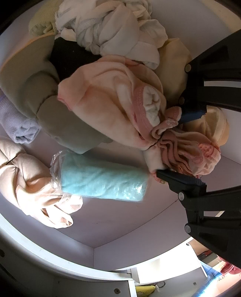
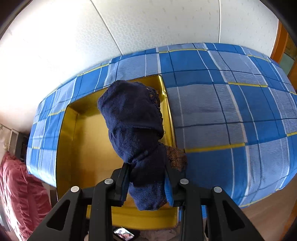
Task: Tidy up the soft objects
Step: 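Lift the navy cloth with the right tool and drop it into the gold tray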
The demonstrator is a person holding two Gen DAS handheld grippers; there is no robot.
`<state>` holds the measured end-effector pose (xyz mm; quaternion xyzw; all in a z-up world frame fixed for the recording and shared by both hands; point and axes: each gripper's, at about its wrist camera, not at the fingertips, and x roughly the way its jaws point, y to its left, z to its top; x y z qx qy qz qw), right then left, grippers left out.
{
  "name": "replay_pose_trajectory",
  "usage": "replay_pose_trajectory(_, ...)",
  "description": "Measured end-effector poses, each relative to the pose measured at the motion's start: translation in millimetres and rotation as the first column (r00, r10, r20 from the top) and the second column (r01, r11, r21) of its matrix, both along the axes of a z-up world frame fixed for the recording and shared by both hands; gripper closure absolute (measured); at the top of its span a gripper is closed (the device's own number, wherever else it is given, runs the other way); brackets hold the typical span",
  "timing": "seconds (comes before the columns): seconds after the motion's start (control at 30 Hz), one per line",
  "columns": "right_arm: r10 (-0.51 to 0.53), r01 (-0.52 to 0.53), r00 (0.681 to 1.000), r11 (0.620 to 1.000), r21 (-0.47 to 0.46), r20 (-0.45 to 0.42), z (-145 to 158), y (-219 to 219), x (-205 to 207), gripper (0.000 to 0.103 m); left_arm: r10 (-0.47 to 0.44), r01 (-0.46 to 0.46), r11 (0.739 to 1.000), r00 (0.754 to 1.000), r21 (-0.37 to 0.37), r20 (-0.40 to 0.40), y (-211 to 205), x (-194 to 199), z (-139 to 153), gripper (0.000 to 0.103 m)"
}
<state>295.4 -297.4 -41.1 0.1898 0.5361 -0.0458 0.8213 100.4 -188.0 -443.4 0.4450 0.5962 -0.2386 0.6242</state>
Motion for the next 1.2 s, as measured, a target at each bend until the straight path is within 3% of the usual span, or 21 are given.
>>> replay_pose_trajectory(0.4,-0.055,0.050,0.996,0.996,-0.076,-0.065,-35.8,9.0,57.0,0.072,0.006,-0.006,1.000,1.000,0.010,-0.002,-2.6,1.4,-0.9,0.054)
replay_pose_trajectory(0.77,-0.073,0.052,0.994,0.970,-0.238,-0.081,-52.2,10.4,90.5,0.066,0.002,-0.002,1.000,1.000,0.013,0.001,-5.0,0.9,-1.8,0.054)
replay_pose_trajectory(0.93,-0.063,0.044,0.995,0.973,-0.226,-0.077,-52.0,5.1,86.8,0.063,0.002,-0.002,1.000,1.000,0.014,0.003,-6.7,0.0,-2.4,0.053)
replay_pose_trajectory(1.2,0.002,0.004,1.000,0.972,-0.233,0.028,-27.1,0.2,57.5,0.061,0.008,-0.009,1.000,1.000,0.012,0.005,-8.1,-0.1,-2.6,0.053)
